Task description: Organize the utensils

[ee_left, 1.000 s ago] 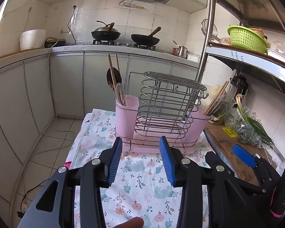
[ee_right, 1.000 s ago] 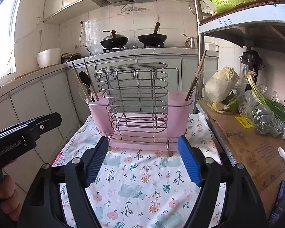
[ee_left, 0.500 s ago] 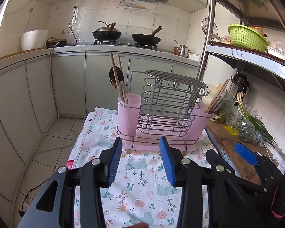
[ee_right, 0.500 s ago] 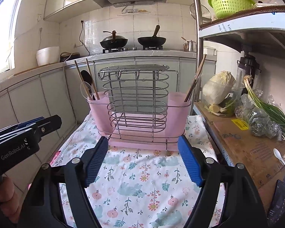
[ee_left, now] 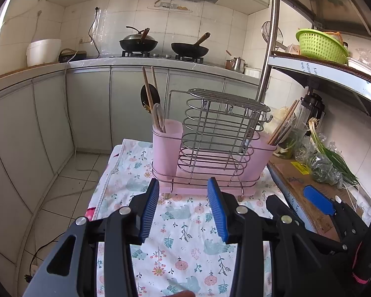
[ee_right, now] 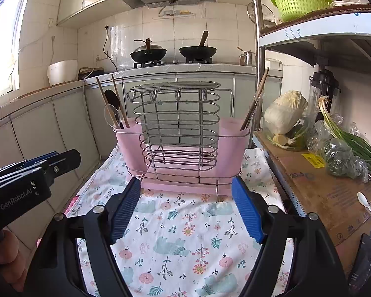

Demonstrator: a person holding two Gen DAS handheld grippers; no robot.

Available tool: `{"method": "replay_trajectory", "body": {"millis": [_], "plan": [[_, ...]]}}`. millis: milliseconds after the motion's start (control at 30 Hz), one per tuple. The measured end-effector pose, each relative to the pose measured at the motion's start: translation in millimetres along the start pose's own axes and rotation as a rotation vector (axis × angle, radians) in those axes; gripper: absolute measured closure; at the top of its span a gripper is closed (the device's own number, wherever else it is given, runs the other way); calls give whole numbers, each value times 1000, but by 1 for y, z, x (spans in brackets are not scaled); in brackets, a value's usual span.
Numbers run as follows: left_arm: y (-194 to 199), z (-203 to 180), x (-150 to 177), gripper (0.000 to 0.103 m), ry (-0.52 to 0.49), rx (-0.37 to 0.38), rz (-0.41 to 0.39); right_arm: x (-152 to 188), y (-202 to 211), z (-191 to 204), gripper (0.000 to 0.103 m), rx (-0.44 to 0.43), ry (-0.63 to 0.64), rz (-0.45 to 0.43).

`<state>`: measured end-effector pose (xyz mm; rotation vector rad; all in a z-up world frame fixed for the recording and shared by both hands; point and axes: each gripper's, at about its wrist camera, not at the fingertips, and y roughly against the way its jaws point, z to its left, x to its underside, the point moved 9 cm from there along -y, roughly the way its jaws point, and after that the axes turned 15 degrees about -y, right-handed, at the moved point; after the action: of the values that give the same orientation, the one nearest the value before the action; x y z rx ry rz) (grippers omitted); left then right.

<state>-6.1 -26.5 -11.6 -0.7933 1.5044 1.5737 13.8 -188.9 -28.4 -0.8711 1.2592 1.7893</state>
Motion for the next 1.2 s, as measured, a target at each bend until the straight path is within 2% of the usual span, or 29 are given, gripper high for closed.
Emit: {"method": "replay_trajectory", "body": {"millis": [1200], "plan": [[-12, -4, 13, 63, -2, 17, 27, 10, -9, -5, 27, 0, -5, 28]]}}
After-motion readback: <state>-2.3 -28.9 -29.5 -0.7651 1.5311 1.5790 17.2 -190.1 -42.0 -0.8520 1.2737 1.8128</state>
